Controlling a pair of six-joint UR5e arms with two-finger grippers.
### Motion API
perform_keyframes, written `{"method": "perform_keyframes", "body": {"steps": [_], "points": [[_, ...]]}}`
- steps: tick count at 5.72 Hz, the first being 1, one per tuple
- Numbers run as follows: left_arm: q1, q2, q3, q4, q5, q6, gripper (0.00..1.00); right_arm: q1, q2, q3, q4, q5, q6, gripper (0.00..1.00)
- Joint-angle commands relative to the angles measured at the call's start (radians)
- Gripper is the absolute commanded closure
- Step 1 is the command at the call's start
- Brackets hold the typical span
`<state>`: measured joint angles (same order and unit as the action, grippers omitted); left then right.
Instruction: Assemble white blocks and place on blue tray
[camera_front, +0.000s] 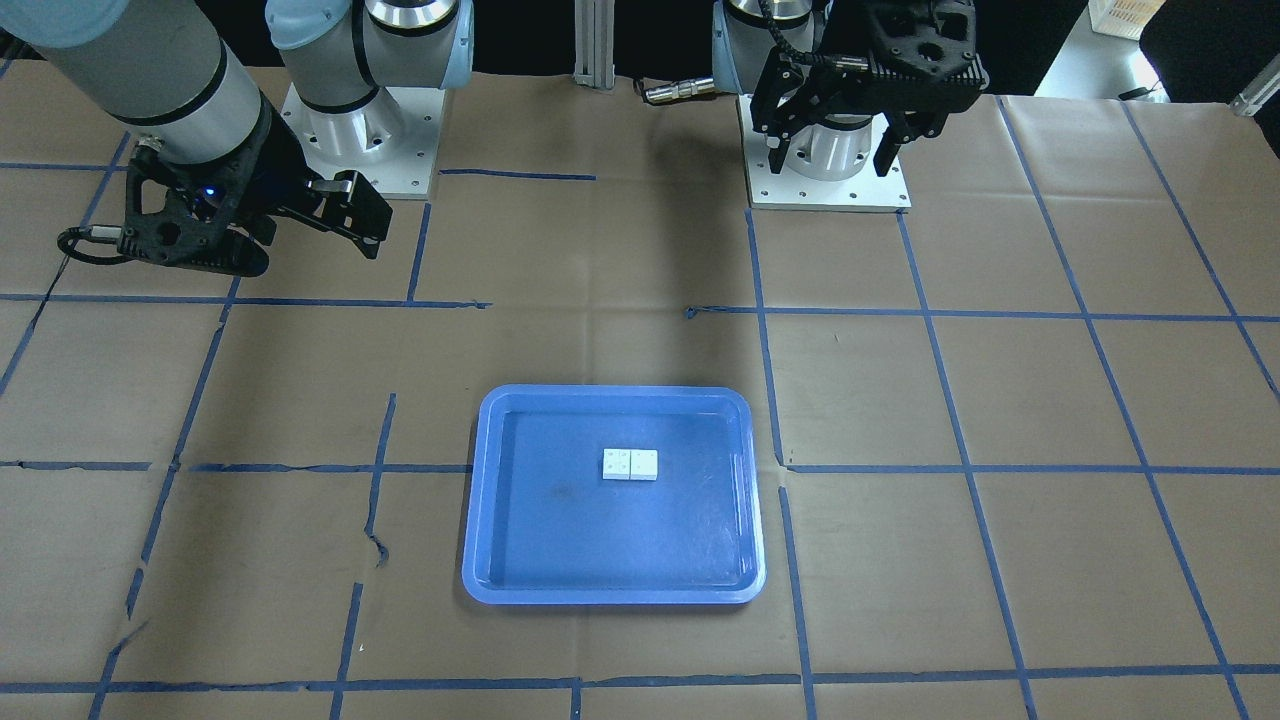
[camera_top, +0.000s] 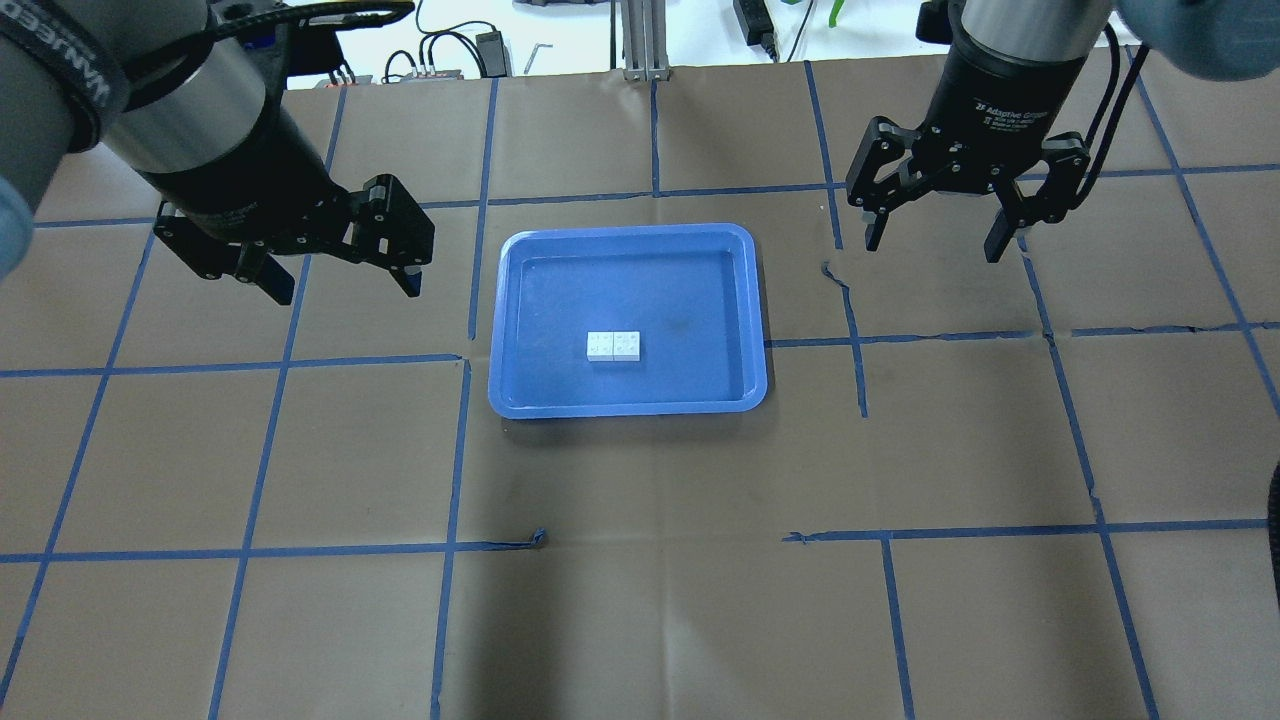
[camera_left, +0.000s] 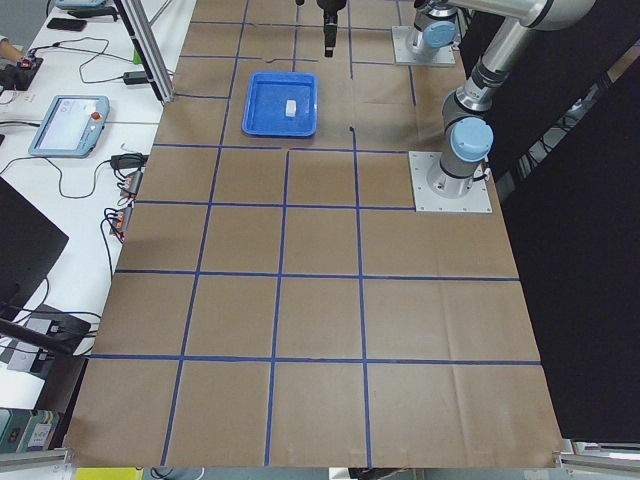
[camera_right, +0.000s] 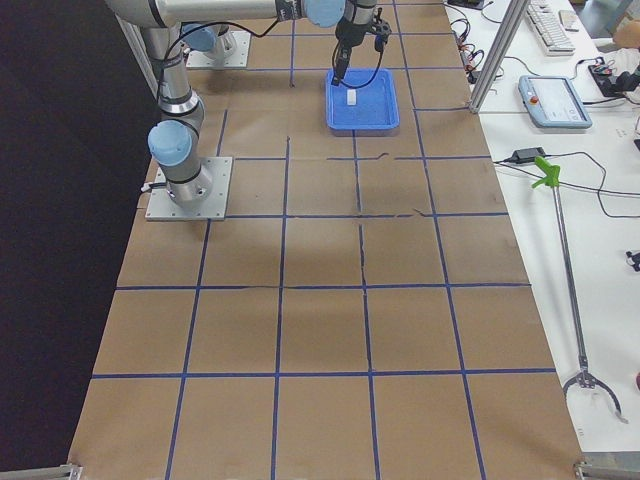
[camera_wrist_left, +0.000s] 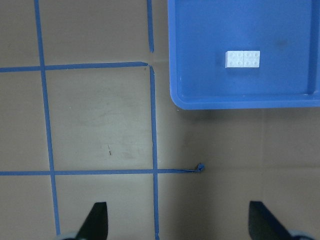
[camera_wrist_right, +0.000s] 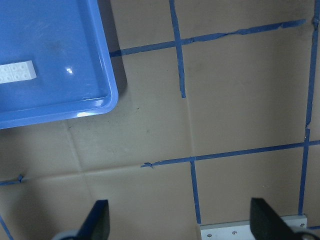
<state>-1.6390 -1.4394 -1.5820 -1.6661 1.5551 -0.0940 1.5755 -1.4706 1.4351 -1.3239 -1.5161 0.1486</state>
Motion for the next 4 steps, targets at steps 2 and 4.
{"method": "perform_keyframes", "body": {"steps": [2,4], "points": [[0.013,-0.018,-0.006,0.04,0.026,0.005,0.01,-0.002,0.001,0.001,-0.027,-0.007,-0.003,0.0],[0.011,-0.018,-0.006,0.042,0.023,0.007,0.01,-0.002,0.001,0.001,-0.026,-0.039,-0.004,0.0]]}}
